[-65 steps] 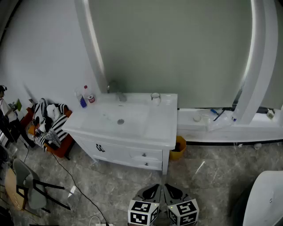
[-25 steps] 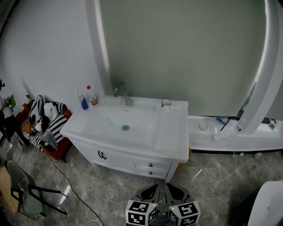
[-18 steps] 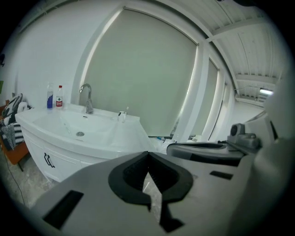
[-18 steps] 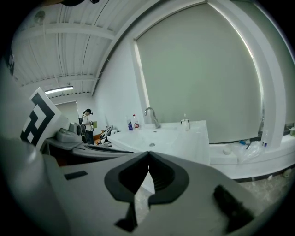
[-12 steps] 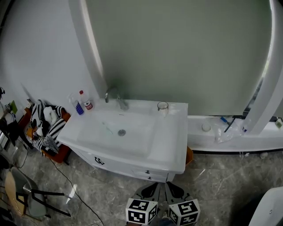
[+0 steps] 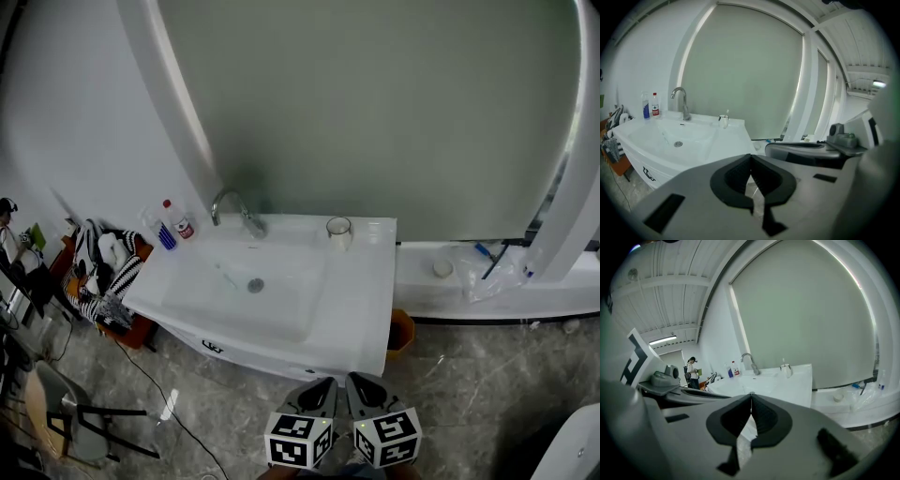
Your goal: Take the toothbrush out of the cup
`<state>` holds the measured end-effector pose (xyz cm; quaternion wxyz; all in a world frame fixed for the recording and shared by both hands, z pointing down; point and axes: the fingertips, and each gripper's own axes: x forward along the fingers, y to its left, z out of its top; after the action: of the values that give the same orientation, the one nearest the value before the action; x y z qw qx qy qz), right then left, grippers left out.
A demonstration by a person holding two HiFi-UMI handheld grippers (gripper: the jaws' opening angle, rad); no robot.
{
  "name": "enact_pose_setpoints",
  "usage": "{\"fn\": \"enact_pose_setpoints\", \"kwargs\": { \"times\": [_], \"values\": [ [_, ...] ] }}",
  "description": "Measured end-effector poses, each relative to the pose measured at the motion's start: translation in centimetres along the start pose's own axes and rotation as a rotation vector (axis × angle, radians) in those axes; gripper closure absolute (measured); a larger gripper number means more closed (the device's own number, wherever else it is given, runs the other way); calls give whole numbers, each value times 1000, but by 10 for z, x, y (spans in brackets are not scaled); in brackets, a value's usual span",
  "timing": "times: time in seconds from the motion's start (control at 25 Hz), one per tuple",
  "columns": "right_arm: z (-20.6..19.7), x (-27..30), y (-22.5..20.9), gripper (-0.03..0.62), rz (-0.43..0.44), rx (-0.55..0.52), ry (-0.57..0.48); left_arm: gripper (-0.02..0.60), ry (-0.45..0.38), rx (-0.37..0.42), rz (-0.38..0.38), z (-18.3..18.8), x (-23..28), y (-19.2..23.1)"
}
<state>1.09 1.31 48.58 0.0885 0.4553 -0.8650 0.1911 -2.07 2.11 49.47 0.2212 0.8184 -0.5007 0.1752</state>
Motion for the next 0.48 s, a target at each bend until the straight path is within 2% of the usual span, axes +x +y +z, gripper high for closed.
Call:
{"fn": "enact_pose_setpoints", "kwargs": {
  "times": [0.48],
  "values": [
    [14,2,-23,582,-21,-13,-9,572,-26,10,-26,20,22,-9]
  ]
}}
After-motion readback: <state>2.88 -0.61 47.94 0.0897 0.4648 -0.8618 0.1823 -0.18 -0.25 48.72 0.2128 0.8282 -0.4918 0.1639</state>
